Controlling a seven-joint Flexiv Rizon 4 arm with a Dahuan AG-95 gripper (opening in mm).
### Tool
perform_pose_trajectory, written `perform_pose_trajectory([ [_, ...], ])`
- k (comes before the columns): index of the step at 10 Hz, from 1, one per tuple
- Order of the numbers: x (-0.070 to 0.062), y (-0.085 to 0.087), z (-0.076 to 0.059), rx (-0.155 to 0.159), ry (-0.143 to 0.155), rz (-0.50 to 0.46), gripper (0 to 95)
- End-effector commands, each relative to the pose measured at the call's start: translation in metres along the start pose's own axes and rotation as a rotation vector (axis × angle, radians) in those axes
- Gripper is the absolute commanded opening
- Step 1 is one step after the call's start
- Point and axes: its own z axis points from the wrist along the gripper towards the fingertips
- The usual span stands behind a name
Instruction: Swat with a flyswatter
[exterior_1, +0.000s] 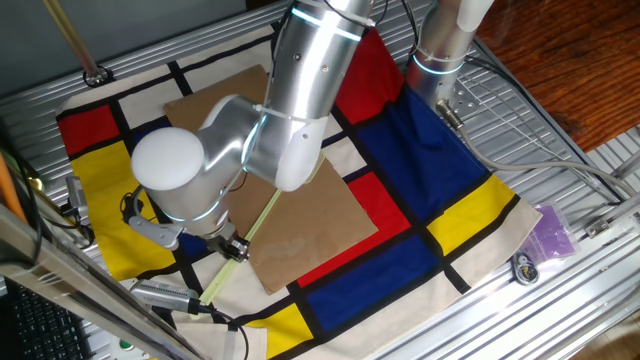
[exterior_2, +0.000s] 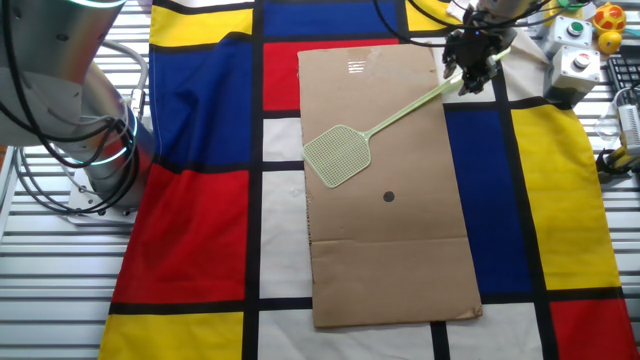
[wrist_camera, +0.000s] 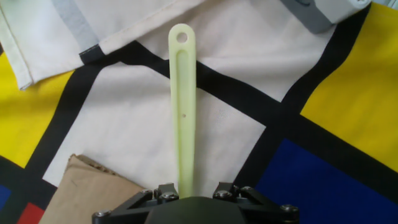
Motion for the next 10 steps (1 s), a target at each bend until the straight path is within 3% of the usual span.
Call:
perform_pose_trajectory([
  [1, -0.0010, 0.0012, 0.0011, 0.000, -0.004, -0.001, 38.0],
  [3, -0.0014, 0.0025, 0.0024, 0.004, -0.002, 0.002, 38.0],
  [4, -0.0020, 0.0032, 0.0032, 0.004, -0.005, 0.006, 19.0],
  [10, -0.0009, 0.0073, 0.0105, 0.012, -0.024, 0.012, 19.0],
])
